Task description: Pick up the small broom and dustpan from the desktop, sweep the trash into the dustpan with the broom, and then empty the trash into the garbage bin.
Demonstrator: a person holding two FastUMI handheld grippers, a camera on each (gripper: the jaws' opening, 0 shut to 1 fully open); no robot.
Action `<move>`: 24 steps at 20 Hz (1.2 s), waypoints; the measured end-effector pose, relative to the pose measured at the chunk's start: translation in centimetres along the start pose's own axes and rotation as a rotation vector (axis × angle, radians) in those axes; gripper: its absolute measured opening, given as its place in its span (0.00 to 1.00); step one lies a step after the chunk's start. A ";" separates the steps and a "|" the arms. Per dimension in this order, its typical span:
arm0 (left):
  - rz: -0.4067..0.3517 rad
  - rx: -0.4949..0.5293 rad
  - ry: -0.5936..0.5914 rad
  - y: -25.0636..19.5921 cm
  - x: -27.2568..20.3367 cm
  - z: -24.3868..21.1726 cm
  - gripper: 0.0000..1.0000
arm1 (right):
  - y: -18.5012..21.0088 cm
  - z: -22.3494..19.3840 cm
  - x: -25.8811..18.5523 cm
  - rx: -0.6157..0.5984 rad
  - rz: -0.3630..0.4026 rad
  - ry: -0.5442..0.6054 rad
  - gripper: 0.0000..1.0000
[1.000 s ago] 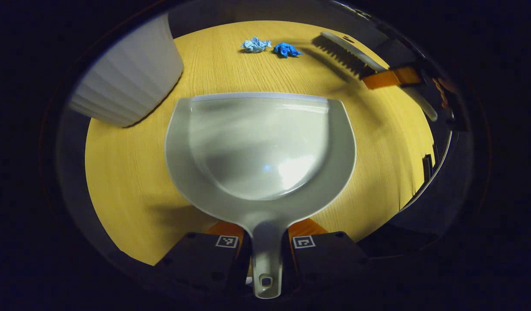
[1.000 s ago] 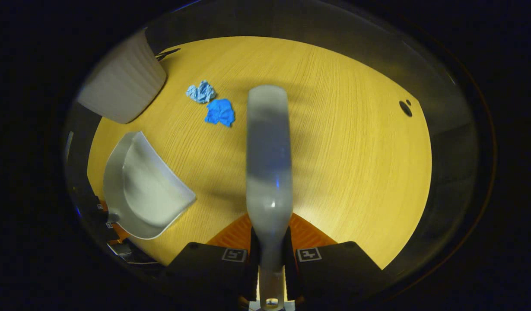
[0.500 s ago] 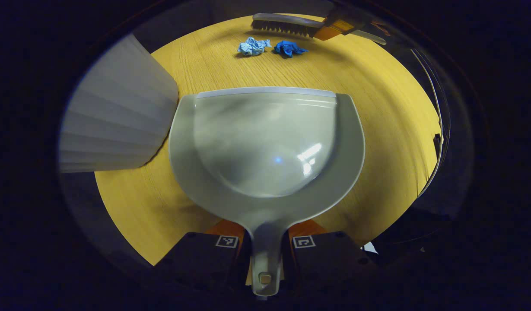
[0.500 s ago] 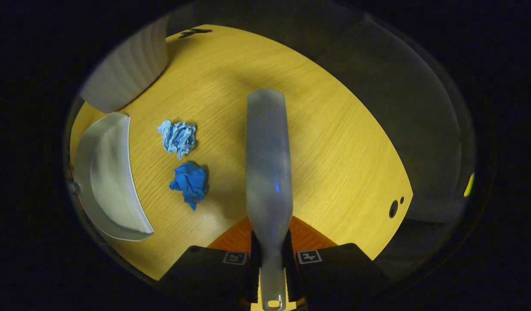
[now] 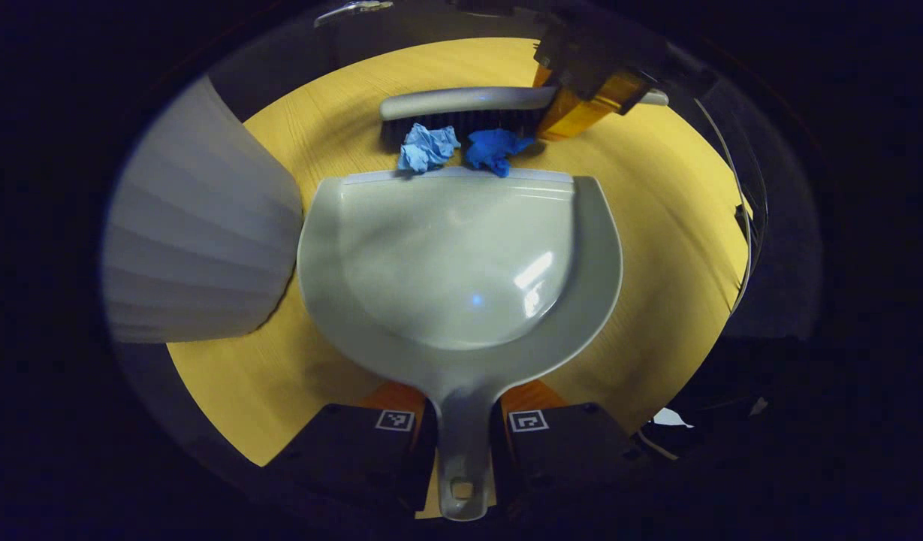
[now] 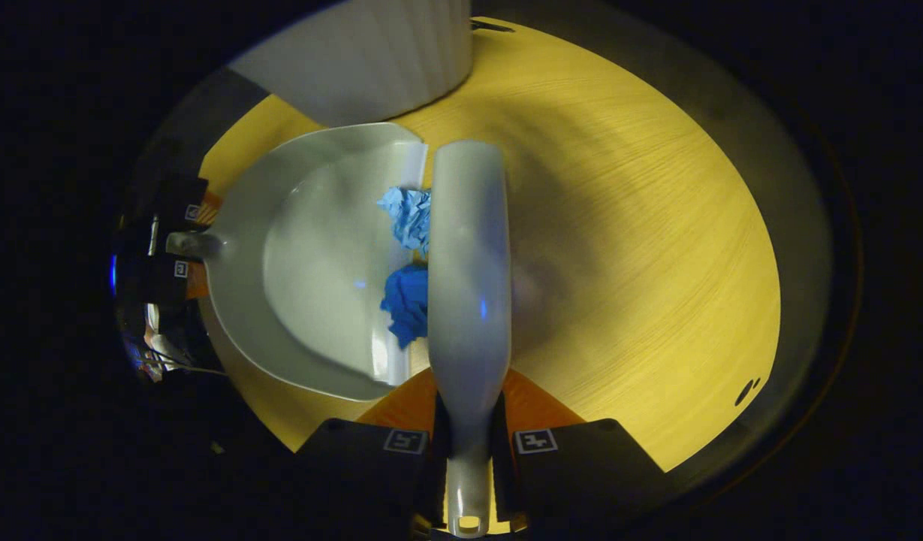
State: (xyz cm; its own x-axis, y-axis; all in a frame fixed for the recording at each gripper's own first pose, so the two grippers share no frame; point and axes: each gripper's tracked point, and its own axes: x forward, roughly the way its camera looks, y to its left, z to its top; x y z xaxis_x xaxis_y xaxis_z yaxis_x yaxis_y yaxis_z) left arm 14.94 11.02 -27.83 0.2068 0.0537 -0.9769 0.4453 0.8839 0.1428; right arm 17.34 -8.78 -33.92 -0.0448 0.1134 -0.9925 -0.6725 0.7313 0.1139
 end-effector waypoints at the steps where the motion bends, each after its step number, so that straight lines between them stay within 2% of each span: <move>1: -0.001 -0.001 -0.020 0.4 -0.2 0.1 0.29 | 0.1 0.5 0.0 0.025 0.048 -0.015 0.28; 3: -0.009 -0.003 -0.075 0.3 0.0 0.0 0.30 | 2.0 0.4 -1.1 0.079 0.156 -0.022 0.28; 5: -0.042 -0.026 -0.098 0.0 0.2 -0.1 0.29 | 1.6 0.3 -0.8 0.099 0.193 -0.016 0.28; 8: -0.071 -0.071 -0.130 -0.2 0.0 0.0 0.30 | 0.9 1.0 -2.0 0.098 0.148 -0.065 0.28; 12: -0.066 -0.171 -0.202 -0.5 0.1 0.2 0.29 | 0.6 0.3 -2.3 0.243 0.126 -0.208 0.28; 15: -0.073 -0.275 -0.244 -0.7 0.5 0.7 0.29 | 0.1 -0.2 -0.5 0.338 0.086 -0.308 0.28; 17: -0.006 -0.354 -0.287 -0.2 -0.1 1.4 0.29 | 0.8 -1.1 0.7 0.390 0.078 -0.336 0.28; 19: 0.046 -0.424 -0.326 0.6 -1.6 3.1 0.30 | 1.7 -1.6 2.1 0.434 0.106 -0.354 0.28; 21: 0.084 -0.459 -0.356 2.0 -3.4 4.3 0.29 | 1.6 -1.6 3.7 0.471 0.128 -0.356 0.28; 24: 0.187 -0.495 -0.395 2.7 -5.6 6.1 0.29 | 0.8 -1.5 4.6 0.526 0.203 -0.382 0.28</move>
State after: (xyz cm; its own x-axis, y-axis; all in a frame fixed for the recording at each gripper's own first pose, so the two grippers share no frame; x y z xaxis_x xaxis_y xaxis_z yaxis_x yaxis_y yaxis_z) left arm 20.30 10.32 -21.01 0.5881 0.1354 -0.7974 -0.0625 0.9905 0.1221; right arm 15.48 -8.70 -38.45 0.1967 0.4413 -0.8755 -0.2253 0.8894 0.3977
